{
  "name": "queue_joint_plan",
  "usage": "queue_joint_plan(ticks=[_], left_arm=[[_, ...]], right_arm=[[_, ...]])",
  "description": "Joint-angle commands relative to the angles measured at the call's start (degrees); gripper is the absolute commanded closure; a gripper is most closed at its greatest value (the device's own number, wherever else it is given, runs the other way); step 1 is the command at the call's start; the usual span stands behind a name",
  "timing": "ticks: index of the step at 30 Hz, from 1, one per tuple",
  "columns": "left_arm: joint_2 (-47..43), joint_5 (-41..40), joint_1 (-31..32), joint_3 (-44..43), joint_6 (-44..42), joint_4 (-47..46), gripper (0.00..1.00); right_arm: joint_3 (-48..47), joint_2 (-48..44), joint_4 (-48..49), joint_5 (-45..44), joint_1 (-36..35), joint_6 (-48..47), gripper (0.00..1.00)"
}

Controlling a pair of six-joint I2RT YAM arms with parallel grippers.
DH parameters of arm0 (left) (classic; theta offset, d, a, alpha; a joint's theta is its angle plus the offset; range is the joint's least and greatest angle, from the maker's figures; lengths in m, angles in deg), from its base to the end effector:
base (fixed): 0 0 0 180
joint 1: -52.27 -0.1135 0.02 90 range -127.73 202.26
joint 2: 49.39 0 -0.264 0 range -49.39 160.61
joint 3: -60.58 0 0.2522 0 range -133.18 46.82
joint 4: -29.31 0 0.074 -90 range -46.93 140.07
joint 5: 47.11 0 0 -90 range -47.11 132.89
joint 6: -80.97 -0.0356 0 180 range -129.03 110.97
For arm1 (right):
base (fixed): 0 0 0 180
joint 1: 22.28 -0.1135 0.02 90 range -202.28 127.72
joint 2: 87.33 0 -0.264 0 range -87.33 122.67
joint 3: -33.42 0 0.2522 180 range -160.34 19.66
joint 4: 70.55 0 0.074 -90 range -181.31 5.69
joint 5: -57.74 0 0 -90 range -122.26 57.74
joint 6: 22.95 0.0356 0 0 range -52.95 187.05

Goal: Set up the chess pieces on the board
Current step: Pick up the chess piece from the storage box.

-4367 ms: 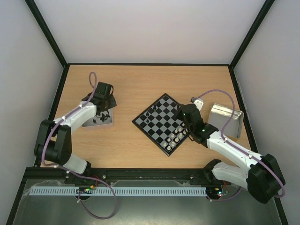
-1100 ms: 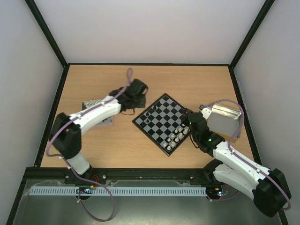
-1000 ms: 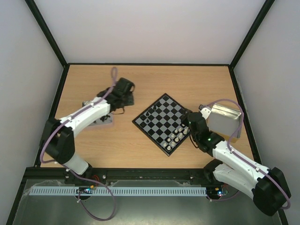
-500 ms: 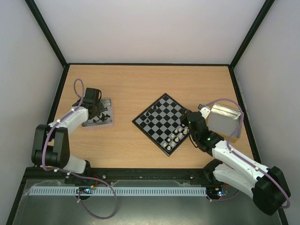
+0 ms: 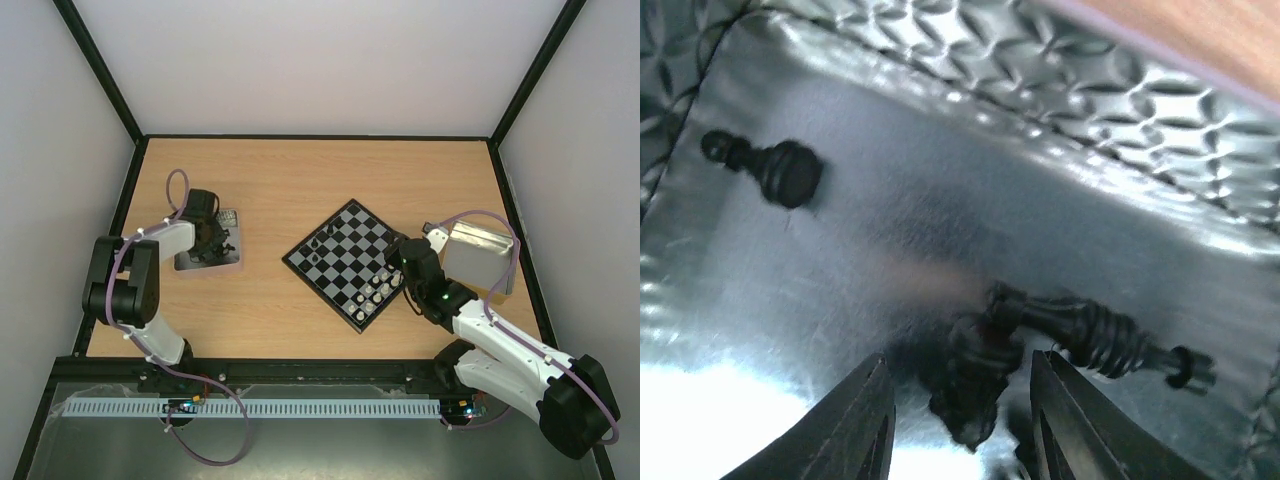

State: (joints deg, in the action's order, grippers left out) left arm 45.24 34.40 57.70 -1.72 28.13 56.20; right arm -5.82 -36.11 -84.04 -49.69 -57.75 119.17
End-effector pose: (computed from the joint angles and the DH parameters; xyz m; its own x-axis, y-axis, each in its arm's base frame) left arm 0.3094 -0.0241 0.1479 -0.6927 -0.5343 -0.4845 -0.5020 0.8395 -0.2080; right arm 0.1681 0.1067 0.2205 -0.4782 0.5839 -0.6560 0.0717 0.7704 0.6335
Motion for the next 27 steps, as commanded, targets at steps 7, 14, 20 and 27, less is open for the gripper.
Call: queue_joint_plan(ticks=[7, 14, 20, 27], left_arm=[[4.6, 0.4, -1.4, -3.7, -2.2, -0.2, 0.64], [4.5, 1.0, -1.7, -3.5, -2.2, 0.0, 0.81], [2.3, 2.6, -1.7, -2.1, -1.3, -0.3, 0.85], [-7.0, 5.7, -1.7, 2.3, 2.6, -2.1, 0.86]], right_arm=[[-1.0, 0.4, 1.1, -0.6, 0.2, 0.7, 0.57], [-1.1, 0.8, 1.5, -0.2, 0.2, 0.8, 0.57], [-1.3, 1.4, 2.0, 0.6, 0.2, 0.7, 0.57], [-2.8, 4.0, 4.8, 7.7, 0.2, -3.8, 0.54]])
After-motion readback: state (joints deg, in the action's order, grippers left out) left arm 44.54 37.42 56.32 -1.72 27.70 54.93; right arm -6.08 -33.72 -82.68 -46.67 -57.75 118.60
